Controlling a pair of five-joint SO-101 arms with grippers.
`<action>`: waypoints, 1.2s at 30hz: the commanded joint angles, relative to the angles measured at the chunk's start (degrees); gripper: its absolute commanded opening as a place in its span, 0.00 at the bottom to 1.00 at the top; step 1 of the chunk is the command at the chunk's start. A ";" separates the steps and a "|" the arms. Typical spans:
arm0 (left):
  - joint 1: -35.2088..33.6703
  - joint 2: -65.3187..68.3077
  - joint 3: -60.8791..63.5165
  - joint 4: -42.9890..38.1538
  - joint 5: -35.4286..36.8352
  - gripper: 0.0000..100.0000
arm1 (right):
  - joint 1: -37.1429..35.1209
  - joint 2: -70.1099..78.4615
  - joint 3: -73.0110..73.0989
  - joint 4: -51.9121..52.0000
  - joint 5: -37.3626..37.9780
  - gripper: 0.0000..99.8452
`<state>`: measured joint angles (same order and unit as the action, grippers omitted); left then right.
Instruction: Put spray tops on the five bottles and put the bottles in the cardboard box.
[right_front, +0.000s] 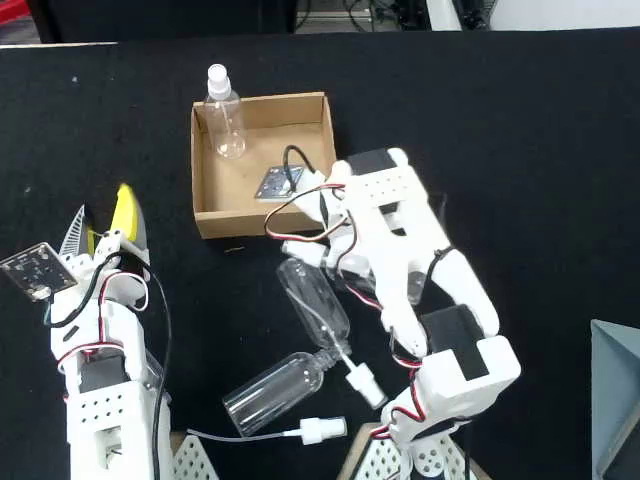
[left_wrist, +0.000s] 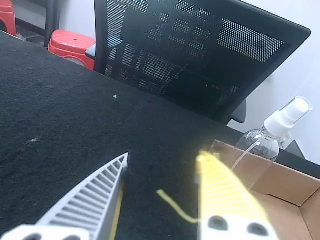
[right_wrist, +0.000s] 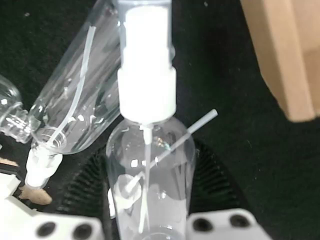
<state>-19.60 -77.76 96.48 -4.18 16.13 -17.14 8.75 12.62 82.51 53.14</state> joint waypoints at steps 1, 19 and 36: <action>0.22 -0.79 1.10 3.69 0.09 0.30 | -1.85 -4.26 -4.35 -0.26 -0.70 0.02; 0.04 -0.79 0.57 5.19 0.09 0.30 | -1.93 -19.82 -9.98 -2.99 -23.74 0.02; -0.22 -0.79 0.57 5.27 0.09 0.30 | -5.89 -28.97 -8.66 -12.75 -36.22 0.02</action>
<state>-19.60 -77.76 96.48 0.84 16.13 -20.92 -14.73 6.55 73.19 17.71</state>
